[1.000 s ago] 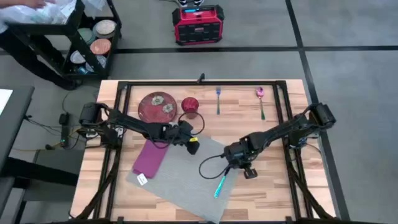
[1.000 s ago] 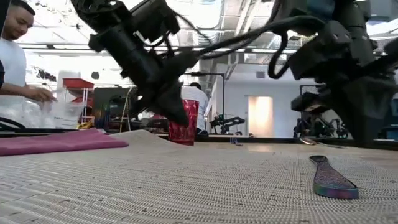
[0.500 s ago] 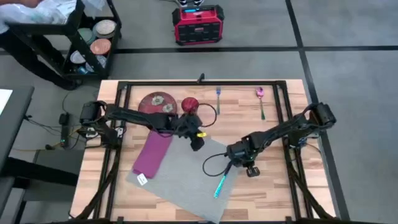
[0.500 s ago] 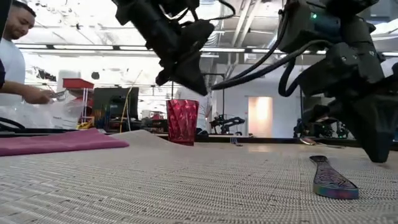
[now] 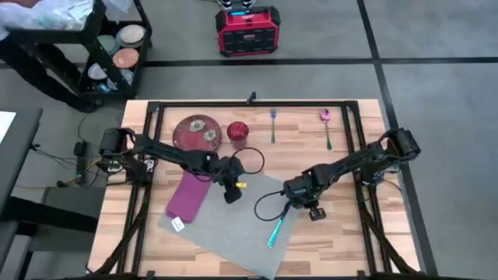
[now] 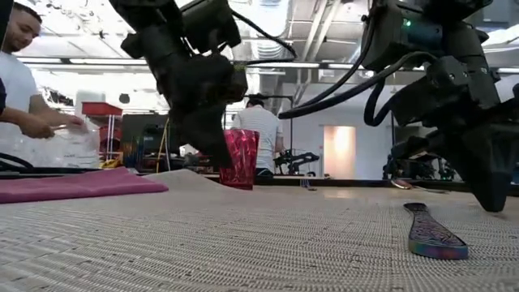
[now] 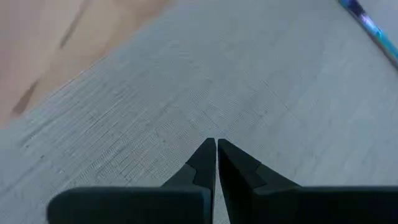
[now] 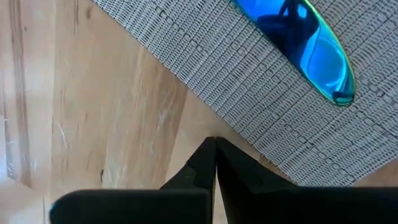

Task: Set table place
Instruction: Put the blue knife on the middle right of the gray place mat

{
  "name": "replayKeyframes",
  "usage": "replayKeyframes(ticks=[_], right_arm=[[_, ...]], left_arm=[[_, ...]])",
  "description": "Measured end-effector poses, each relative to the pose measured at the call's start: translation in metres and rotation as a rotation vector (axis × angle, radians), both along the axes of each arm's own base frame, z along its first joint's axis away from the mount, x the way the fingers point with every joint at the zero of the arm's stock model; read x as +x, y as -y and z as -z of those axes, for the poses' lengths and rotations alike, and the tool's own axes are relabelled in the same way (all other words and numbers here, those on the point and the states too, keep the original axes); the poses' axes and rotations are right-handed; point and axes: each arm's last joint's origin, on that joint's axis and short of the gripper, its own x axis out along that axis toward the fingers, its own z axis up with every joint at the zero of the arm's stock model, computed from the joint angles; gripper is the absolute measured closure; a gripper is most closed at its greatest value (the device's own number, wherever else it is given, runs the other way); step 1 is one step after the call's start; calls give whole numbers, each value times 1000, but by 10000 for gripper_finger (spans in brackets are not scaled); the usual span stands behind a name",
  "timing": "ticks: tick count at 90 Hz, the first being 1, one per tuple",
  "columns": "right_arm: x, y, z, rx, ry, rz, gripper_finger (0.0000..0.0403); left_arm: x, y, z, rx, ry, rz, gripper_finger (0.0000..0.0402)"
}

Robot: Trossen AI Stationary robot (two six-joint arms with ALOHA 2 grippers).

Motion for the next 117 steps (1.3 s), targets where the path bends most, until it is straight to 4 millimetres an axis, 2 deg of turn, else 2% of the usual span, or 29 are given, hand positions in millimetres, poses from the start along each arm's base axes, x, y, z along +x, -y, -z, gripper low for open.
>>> replayKeyframes(ticks=[15,25,38,57,68,77,97,117], right_arm=[[14,-3,-19,8,44,-19,403],[25,-5,-32,-5,114,-56,403],[25,-2,-31,-16,109,-51,403],[32,5,-32,-31,153,9,403],[37,6,-33,-19,199,42,403],[39,5,-34,-21,224,52,403],[39,6,-32,-70,230,110,403],[28,13,-17,-105,161,197,403]], left_arm=[[-2,5,1,-110,-16,176,402],[0,7,18,-159,-66,255,402],[5,7,41,-132,-112,307,402],[6,-17,51,-133,-119,291,402],[6,-42,52,-115,-120,172,402],[7,-50,52,-87,-113,118,401],[8,-35,52,-44,-115,146,402],[13,-15,51,-58,-82,146,402]])
